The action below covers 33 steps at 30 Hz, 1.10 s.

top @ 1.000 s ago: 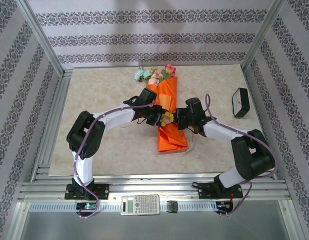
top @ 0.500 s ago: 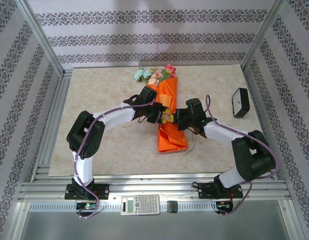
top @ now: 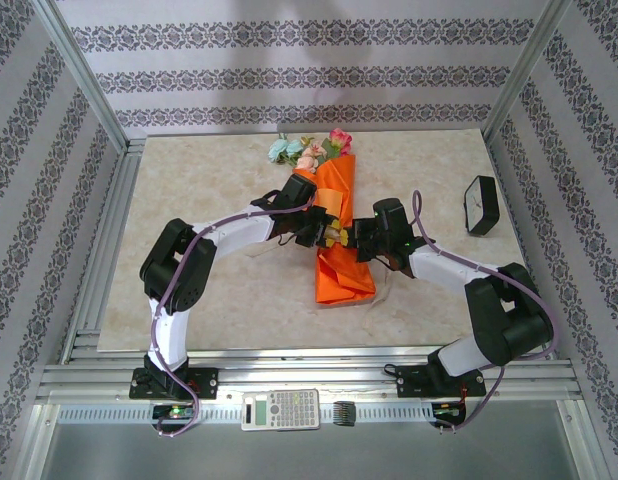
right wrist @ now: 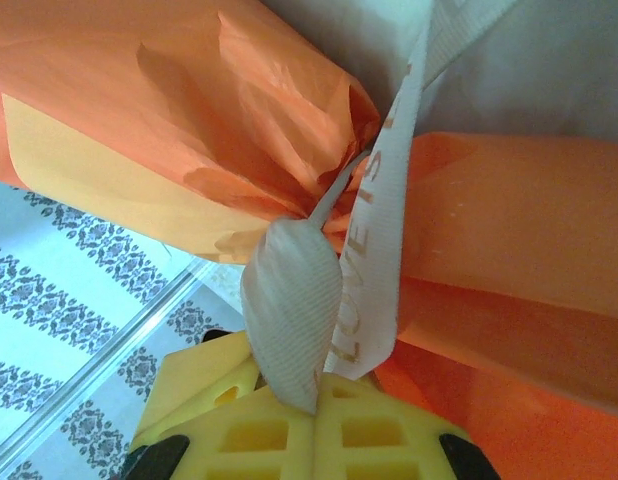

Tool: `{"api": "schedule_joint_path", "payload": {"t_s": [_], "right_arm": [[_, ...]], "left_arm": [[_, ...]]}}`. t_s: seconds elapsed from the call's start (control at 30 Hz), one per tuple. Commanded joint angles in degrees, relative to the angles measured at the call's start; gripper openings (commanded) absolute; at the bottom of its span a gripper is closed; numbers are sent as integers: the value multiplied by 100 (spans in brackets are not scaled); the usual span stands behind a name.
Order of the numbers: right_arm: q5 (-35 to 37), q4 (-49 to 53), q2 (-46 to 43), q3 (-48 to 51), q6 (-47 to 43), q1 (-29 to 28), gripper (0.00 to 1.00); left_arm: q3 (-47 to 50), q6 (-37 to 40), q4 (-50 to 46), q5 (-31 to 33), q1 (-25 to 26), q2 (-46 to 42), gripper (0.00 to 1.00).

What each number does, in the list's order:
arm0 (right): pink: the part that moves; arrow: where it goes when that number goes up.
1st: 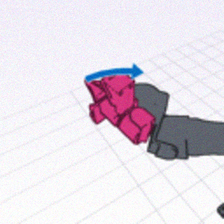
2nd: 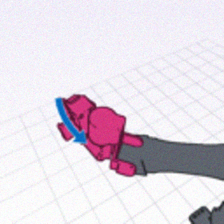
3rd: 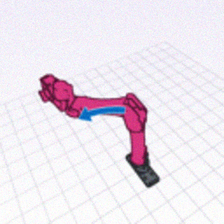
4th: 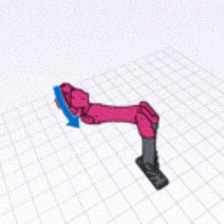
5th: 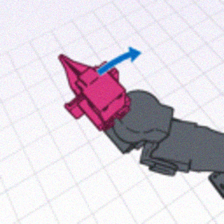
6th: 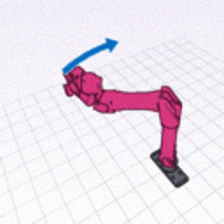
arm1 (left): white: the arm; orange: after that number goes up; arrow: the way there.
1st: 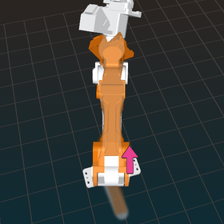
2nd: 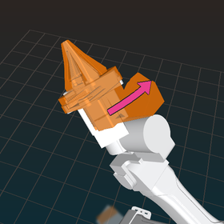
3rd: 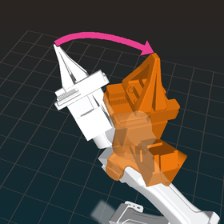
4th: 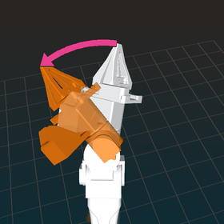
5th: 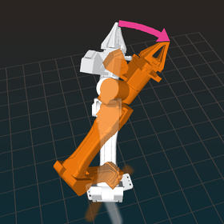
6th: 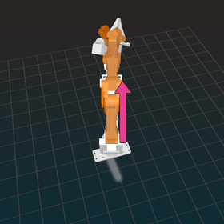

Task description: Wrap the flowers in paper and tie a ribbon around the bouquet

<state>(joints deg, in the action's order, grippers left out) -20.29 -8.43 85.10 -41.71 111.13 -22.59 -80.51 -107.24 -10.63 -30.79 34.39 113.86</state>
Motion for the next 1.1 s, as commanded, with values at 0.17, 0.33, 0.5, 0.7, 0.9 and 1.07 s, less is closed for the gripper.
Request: {"api": "schedule_joint_path", "payload": {"t_s": [0.17, 0.33, 0.5, 0.7, 0.9, 1.07], "right_arm": [[-80, -84, -112, 111, 67, 69, 0], [-75, -96, -103, 93, 71, 70, 0], [-90, -106, -91, 105, 64, 60, 0], [-132, -185, -27, 163, 110, 62, 0], [-226, -542, 226, 219, 225, 70, 0], [-343, -896, 518, 225, 370, 90, 0]], "left_arm": [[-72, -42, 236, 225, -54, 18, 27], [12, -16, 299, 198, -78, 28, 23], [77, -1, 395, 231, -98, 35, 19], [163, 99, 859, 354, -117, 30, 5], [501, 113, 1787, 412, -126, -13, 2], [901, 81, 2856, 492, -126, -5, 1]]}}
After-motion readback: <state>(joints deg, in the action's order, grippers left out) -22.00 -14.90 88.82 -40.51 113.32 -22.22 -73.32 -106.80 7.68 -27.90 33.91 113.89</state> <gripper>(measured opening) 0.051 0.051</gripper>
